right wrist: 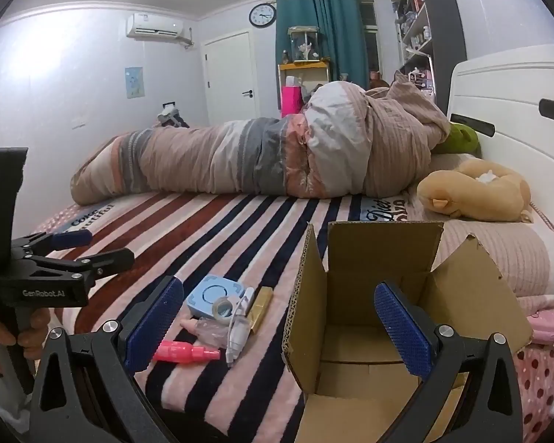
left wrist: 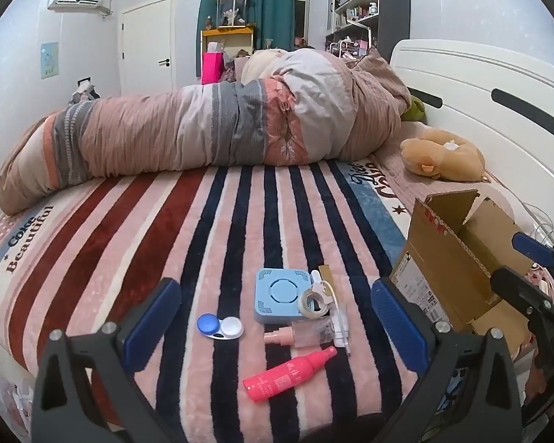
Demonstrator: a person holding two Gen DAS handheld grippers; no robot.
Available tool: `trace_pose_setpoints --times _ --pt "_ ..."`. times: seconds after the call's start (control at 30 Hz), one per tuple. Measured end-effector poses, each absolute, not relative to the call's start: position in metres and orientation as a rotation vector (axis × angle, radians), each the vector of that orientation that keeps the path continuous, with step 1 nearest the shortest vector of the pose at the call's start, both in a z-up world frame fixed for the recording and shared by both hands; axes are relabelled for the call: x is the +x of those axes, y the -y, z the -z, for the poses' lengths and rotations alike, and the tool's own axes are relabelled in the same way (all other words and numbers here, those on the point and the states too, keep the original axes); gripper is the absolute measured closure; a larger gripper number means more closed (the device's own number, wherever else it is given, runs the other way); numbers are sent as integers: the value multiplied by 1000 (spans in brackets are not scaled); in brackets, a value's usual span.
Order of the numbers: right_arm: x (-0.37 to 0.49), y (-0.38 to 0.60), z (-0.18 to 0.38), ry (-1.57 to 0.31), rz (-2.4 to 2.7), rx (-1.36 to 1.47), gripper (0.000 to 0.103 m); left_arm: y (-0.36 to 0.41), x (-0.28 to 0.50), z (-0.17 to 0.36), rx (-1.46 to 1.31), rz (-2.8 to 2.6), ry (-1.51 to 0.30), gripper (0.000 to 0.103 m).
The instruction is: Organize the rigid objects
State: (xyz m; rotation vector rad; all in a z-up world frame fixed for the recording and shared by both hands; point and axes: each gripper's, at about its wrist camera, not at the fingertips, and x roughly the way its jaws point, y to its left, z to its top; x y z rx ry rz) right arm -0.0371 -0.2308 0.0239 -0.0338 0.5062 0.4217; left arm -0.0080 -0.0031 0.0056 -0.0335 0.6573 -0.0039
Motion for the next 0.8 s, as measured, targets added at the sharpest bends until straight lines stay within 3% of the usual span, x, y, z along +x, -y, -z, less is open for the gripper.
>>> trace_pose_setpoints --times 0.8 --pt "-39 234 -20 -514 -421 -9 0 2 -18 -16 -33 12 -647 0"
